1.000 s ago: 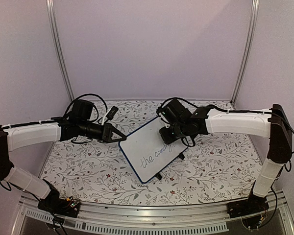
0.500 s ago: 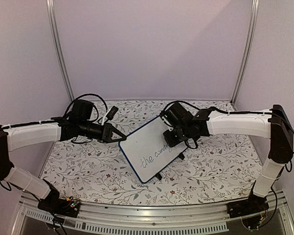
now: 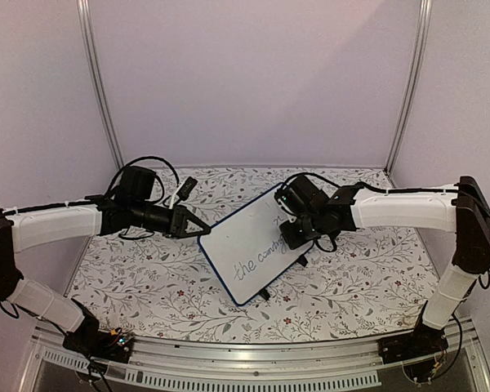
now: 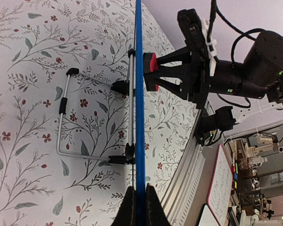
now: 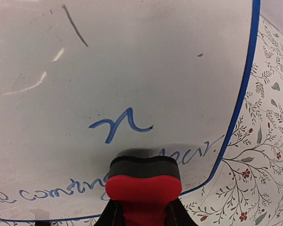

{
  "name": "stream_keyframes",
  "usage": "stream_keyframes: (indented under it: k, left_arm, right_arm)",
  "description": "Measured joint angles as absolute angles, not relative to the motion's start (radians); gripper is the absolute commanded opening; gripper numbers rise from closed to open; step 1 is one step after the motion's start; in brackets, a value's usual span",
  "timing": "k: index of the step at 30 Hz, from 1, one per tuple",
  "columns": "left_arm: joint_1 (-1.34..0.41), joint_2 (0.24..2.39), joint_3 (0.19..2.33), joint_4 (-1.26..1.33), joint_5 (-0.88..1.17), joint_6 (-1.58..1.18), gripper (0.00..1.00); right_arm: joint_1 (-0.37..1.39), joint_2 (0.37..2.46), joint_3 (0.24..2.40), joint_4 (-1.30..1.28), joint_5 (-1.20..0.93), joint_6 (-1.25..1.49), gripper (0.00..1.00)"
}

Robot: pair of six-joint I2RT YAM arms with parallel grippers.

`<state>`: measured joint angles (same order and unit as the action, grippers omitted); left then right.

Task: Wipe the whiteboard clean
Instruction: Erase the whiteboard at the center of the board.

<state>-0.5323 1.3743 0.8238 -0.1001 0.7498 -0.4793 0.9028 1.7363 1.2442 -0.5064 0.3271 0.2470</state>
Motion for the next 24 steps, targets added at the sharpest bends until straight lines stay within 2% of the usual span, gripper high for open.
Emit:
stream_keyframes:
  k: [24]
  left_arm:
    - [-0.532, 1.374, 0.824, -0.100, 0.751, -0.479, 0.00]
  right_arm:
    - [0.900, 1.790, 1.378, -0.509, 0.319, 0.216, 0.20]
